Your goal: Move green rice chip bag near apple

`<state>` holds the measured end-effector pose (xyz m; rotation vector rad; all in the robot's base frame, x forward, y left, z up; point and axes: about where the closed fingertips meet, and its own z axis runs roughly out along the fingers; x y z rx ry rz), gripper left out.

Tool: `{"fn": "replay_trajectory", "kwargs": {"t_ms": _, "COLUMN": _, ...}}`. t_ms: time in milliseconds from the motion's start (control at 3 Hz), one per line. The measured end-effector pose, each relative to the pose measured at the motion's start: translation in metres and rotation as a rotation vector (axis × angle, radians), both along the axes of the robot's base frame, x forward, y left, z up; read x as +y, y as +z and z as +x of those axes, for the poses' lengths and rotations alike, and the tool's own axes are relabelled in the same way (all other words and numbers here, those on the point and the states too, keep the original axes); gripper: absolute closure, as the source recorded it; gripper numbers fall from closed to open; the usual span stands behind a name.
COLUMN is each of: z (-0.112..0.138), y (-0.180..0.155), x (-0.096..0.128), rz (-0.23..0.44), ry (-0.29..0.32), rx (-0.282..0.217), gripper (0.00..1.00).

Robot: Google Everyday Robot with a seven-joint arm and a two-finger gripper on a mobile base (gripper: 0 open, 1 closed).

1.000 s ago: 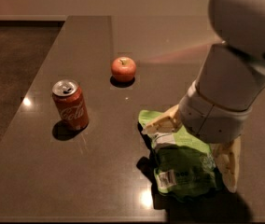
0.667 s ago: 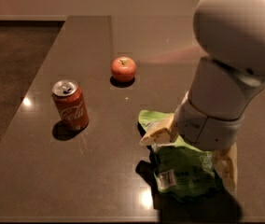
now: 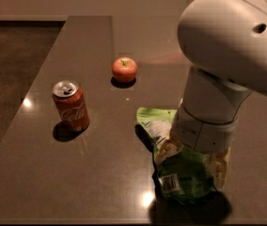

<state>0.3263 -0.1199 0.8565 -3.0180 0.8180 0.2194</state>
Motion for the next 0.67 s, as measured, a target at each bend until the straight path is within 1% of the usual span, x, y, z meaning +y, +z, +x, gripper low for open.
{"fn": "replay_trajectory", "kwargs": {"t_ms": 333, "z": 0.007, "y": 0.003, "x": -0.001, "rz": -0.022, "ry": -0.010, "rx": -0.007, "gripper": 0.64}}
{"fn": "replay_trajectory", "kwargs": {"t_ms": 667, "z": 0.024, "y": 0.015, "x": 0.006, "rz": -0.011, "ry": -0.055, "rx": -0.053, "gripper": 0.88}}
